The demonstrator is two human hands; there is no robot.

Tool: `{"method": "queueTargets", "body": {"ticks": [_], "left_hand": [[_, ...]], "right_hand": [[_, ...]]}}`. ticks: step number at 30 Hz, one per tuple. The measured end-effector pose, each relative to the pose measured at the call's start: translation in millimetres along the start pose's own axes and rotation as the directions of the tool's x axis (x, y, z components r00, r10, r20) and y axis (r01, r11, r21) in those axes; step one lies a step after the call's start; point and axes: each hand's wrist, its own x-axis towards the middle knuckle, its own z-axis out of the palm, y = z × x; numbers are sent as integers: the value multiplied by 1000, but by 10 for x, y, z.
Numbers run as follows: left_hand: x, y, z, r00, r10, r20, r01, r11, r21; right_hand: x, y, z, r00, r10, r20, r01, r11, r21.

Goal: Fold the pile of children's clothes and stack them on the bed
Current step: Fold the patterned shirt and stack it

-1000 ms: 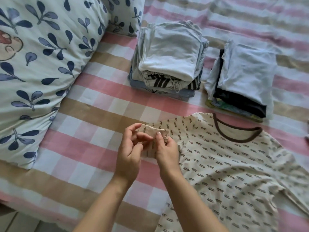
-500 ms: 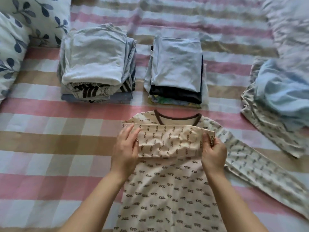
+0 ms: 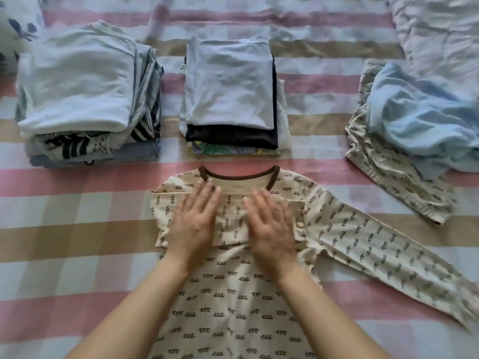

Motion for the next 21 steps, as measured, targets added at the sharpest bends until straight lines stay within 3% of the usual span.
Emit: {"method": "queueTargets", "body": {"ticks": [2,4,8,10,13,16,21], "left_hand": [[-39,39,109,992,-19,128,7,995,95],[-67,-78,182,969,-166,180,138,978,159],[-93,-95,157,957,-231,178,207,968,143],[-69,144,85,971,-201,127,199,980,27],[-27,611,25,995,-89,54,93,993,-76],[50,1109,54,998,31,51,-23,989,-146],[221,1984,216,970,229,83,-205,951,-230]], "right_hand": [[-18,-69,70,975,15,220,8,994,-105],[-8,31,100,914,137,381,-59,976,-209],[11,256,96,869,220,443,-130,966,-224],[7,257,-57,923,184,337,-138,978,-156],[-72,399,-340,982,181,57,-178,982,-63],[-233,764,-611,960,276,-56,-277,961,-6],[-655,1481,-1044,870,486,-82,-491,870,-57]]}}
